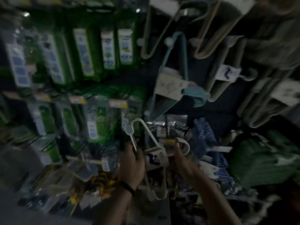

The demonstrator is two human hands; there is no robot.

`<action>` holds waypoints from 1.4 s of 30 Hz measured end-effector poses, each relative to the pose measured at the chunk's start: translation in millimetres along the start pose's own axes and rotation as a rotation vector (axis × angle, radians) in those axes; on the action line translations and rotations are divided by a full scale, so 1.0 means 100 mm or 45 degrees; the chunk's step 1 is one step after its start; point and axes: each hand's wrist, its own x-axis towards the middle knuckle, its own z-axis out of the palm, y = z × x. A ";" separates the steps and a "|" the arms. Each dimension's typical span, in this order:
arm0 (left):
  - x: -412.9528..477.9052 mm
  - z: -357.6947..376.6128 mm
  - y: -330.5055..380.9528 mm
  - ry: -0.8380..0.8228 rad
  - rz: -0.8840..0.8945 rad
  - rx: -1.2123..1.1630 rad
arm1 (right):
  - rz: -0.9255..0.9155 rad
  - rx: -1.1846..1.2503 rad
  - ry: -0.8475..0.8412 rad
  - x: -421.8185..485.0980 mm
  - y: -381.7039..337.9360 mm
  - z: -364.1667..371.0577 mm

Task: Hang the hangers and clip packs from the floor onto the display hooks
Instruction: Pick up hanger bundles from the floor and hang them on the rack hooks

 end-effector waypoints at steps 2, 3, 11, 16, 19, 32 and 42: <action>0.05 0.17 0.28 -0.092 0.030 0.015 | -0.015 -0.200 -0.034 -0.21 -0.06 -0.43; 0.05 0.26 0.44 -0.129 0.065 0.020 | -0.018 -0.288 -0.001 -0.33 -0.12 -0.63; 0.30 1.02 1.74 -0.348 0.306 0.035 | -0.594 -0.441 0.762 -1.02 -0.99 -1.71; 0.45 1.45 2.52 -0.319 0.552 0.006 | -0.718 -0.907 1.053 -0.65 -1.14 -2.16; 0.51 1.61 2.90 -0.247 0.696 -0.052 | -0.828 -0.966 1.109 -0.47 -1.17 -2.44; 0.94 2.06 3.53 -0.177 0.927 0.164 | -0.966 -0.743 1.238 0.23 -1.39 -3.19; 1.01 2.16 3.29 -0.364 0.917 0.784 | -0.512 -1.205 1.242 1.34 -1.70 -3.41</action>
